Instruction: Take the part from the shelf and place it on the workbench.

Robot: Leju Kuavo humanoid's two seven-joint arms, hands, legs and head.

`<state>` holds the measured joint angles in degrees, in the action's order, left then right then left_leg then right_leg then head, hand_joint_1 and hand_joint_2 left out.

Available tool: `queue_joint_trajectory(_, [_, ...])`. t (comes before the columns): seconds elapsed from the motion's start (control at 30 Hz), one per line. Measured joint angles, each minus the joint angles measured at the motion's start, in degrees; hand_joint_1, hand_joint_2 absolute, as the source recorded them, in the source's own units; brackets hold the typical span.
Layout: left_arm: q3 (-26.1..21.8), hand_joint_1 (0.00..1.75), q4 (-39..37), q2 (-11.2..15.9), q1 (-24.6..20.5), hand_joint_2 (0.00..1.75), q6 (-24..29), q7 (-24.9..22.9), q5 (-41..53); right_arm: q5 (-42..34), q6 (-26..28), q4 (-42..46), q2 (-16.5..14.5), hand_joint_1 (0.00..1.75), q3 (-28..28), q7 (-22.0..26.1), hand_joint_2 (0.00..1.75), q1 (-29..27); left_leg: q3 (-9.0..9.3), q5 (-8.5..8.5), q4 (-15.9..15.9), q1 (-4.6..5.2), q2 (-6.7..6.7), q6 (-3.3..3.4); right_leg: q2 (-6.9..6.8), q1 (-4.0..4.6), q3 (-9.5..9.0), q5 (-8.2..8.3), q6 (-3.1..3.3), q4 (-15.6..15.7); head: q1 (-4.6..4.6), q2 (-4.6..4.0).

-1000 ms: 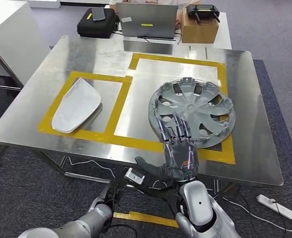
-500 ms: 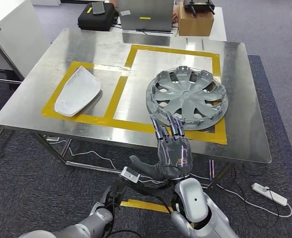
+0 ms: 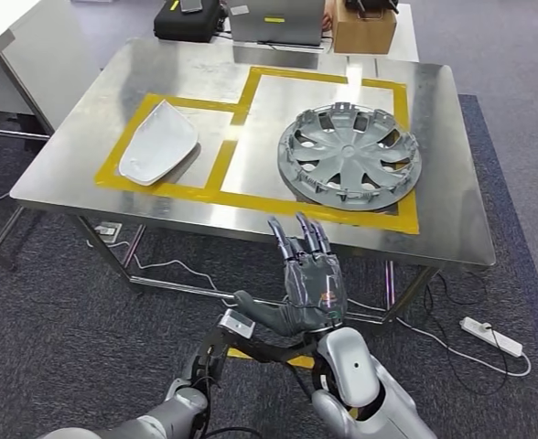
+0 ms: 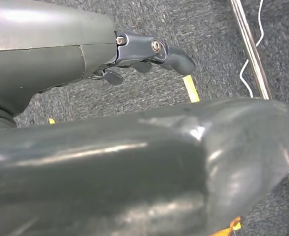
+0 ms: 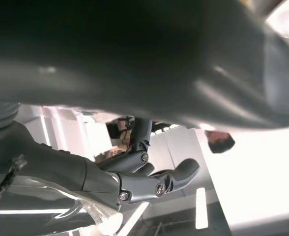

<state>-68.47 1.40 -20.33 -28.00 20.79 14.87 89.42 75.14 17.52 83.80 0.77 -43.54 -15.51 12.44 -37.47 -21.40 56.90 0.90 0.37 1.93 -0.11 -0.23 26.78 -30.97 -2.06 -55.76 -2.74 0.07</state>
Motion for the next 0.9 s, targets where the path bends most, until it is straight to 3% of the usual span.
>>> queue_joint_trajectory(0.07, [-0.1, 0.00, -0.1, 0.0, 0.4, 0.00, 0.4, -0.1, 0.0, -0.5, 0.7, -1.9, 0.0, 0.00, 0.9, -0.2, 0.00, -1.0, -0.35, 0.82, -0.1, -0.13, 0.01, -0.63, -0.05, 0.05, 0.03, 0.38, 0.71, 1.1, -0.05, 0.00])
queue_joint_trajectory(0.1, [-0.2, 0.00, -0.2, 0.1, 0.7, 0.00, 0.7, -0.3, 0.0, -0.7, 1.1, -3.1, 0.0, 0.00, 1.5, -0.4, 0.00, -1.7, -0.62, 0.25, 0.2, -0.20, -0.05, -0.99, -0.13, -0.03, 0.41, 0.95, 1.22, 1.2, -0.04, 0.00])
queue_joint_trajectory(0.17, [-0.2, 0.00, -0.2, 0.1, 1.2, 0.00, 1.4, -0.6, 0.0, -1.0, 2.1, -5.9, 0.0, 0.00, 3.4, -0.6, 0.00, -3.5, -1.87, -4.14, 3.9, -0.41, -0.21, -1.74, -0.37, -0.29, 1.60, 2.32, 2.15, 1.3, 0.20, 0.00])
queue_joint_trajectory(0.23, [-0.3, 0.00, -0.2, 0.1, 1.6, 0.00, 1.8, -0.6, 0.0, -0.8, 3.5, -8.8, 0.0, 0.00, 5.5, -0.4, 0.00, -5.3, -3.65, -9.81, 11.5, -0.79, -0.24, -2.39, -0.50, -0.29, 3.22, 3.62, 2.47, 1.2, 0.44, 0.00])
queue_joint_trajectory(0.27, [-0.3, 0.00, -0.2, 0.1, 1.8, 0.00, 1.9, -0.6, 0.0, -0.6, 4.2, -10.1, 0.0, 0.00, 6.5, -0.1, 0.00, -6.1, -4.09, -11.21, 14.9, -1.00, -0.24, -2.63, -0.55, -0.30, 4.11, 4.20, 2.44, 1.0, 0.45, 0.00])
queue_joint_trajectory(0.3, [-0.3, 0.00, -0.2, 0.1, 2.0, 0.00, 1.9, -0.7, 0.0, -0.5, 4.6, -11.2, 0.0, 0.00, 7.2, 0.1, 0.00, -6.6, -3.83, -11.26, 16.7, -1.17, -0.24, -2.79, -0.57, -0.32, 5.00, 4.69, 2.32, 0.8, 0.47, 0.00])
queue_joint_trajectory(0.33, [-0.3, 0.00, -0.2, 0.1, 2.1, 0.00, 1.9, -0.7, 0.0, -0.5, 4.8, -12.0, 0.0, 0.00, 7.8, 0.2, 0.00, -7.1, -2.63, -10.28, 16.4, -1.33, -0.24, -2.88, -0.55, -0.35, 5.91, 5.14, 2.16, 0.5, 0.47, 0.00])
queue_joint_trajectory(0.4, [-0.3, 0.00, -0.2, 0.1, 2.1, 0.00, 1.9, -0.7, 0.0, -0.3, 4.9, -13.0, 0.0, 0.00, 8.7, 0.4, 0.00, -7.6, 2.38, -7.81, 10.2, -1.51, -0.28, -2.78, -0.46, -0.42, 7.54, 5.87, 1.65, -0.2, 0.48, 0.00])
queue_joint_trajectory(0.47, [-0.3, 0.00, -0.2, 0.1, 2.1, 0.00, 1.9, -0.7, 0.0, -0.1, 4.9, -13.5, 0.0, 0.00, 9.3, 0.4, 0.00, -7.7, 7.29, -7.64, 2.7, -1.39, -0.46, -2.31, -0.35, -0.38, 8.68, 6.60, 0.91, -0.9, 0.44, 0.00])
queue_joint_trajectory(0.5, [-0.3, 0.00, -0.2, 0.1, 2.1, 0.00, 2.0, -0.7, 0.0, -0.1, 4.9, -13.7, -0.1, 0.00, 9.6, 0.4, 0.00, -7.8, 8.38, -8.02, 0.7, -1.25, -0.55, -2.03, -0.33, -0.39, 9.00, 7.03, 0.51, -1.0, 0.44, 0.00])
queue_joint_trajectory(0.57, [-0.3, 0.00, -0.2, 0.0, 2.1, 0.00, 2.0, -0.8, 0.0, 0.0, 4.6, -14.2, -0.1, 0.00, 9.9, 0.3, 0.00, -7.9, 8.28, -7.64, -0.2, -1.04, -0.54, -1.25, -0.33, -0.52, 9.38, 7.95, -0.30, -0.7, 0.44, 0.00])
queue_joint_trajectory(0.6, [-0.3, 0.00, -0.3, 0.0, 2.1, 0.00, 2.1, -0.8, 0.0, -0.1, 4.3, -14.5, -0.1, 0.00, 10.2, 0.1, 0.00, -8.1, 7.90, -7.05, -0.5, -1.05, -0.43, -0.78, -0.28, -0.61, 9.72, 7.64, -0.64, -0.8, 0.48, 0.00])
queue_joint_trajectory(0.67, [-0.4, 0.00, -0.3, 0.0, 2.0, 0.00, 2.4, -0.8, 0.0, -1.1, 4.0, -15.8, -0.1, 0.00, 11.2, -0.2, 0.00, -8.6, 6.79, -5.67, -0.9, -1.19, -0.19, 0.24, -0.12, -0.71, 11.22, 4.11, -1.12, -3.8, 0.28, 0.00])
queue_joint_trajectory(0.73, [-0.8, 0.00, -0.3, 0.0, 2.0, 0.00, 2.8, -0.7, 0.0, -3.2, 5.4, -18.7, -0.2, 0.00, 12.9, 0.1, 0.00, -9.3, 5.30, -4.48, -0.9, -1.06, -0.12, 0.78, -0.02, -0.76, 13.30, -1.41, -1.40, -10.9, 0.06, 0.00])
queue_joint_trajectory(0.77, [-1.1, 0.00, -0.3, 0.0, 2.1, 0.00, 2.9, -0.5, 0.0, -4.3, 6.6, -20.7, -0.2, 0.00, 14.0, 0.5, 0.00, -9.7, 4.50, -3.91, -0.8, -0.98, -0.12, 0.85, -0.01, -0.78, 13.92, -3.00, -1.53, -14.4, 0.05, 0.00])
queue_joint_trajectory(0.8, [-1.5, 0.00, -0.3, 0.0, 2.1, 0.00, 2.8, -0.1, 0.0, -5.4, 8.0, -23.0, -0.3, 0.00, 15.0, 1.0, 0.00, -10.1, 3.67, -3.35, -0.7, -0.90, -0.13, 0.86, -0.01, -0.79, 13.86, -3.29, -1.62, -16.6, 0.06, 0.00])
queue_joint_trajectory(0.83, [-1.8, 0.00, -0.3, 0.1, 2.5, 0.00, 2.2, 0.8, -0.2, -6.9, 9.5, -25.1, -0.4, 0.00, 16.0, 1.4, 0.00, -10.5, 2.88, -2.83, -0.6, -0.83, -0.19, 0.79, -0.02, -0.81, 12.91, -2.42, -1.63, -16.9, 0.02, 0.00])
queue_joint_trajectory(0.9, [-2.3, 0.00, 0.6, 1.9, 5.4, 0.00, -1.1, 4.9, -1.1, -11.2, 13.0, -28.5, -0.5, 0.00, 18.7, 2.8, 0.00, -11.8, 1.81, -2.05, -0.5, -0.73, -0.24, 0.48, 0.00, -0.77, 7.93, 0.58, -1.25, -11.6, -0.05, 0.00])
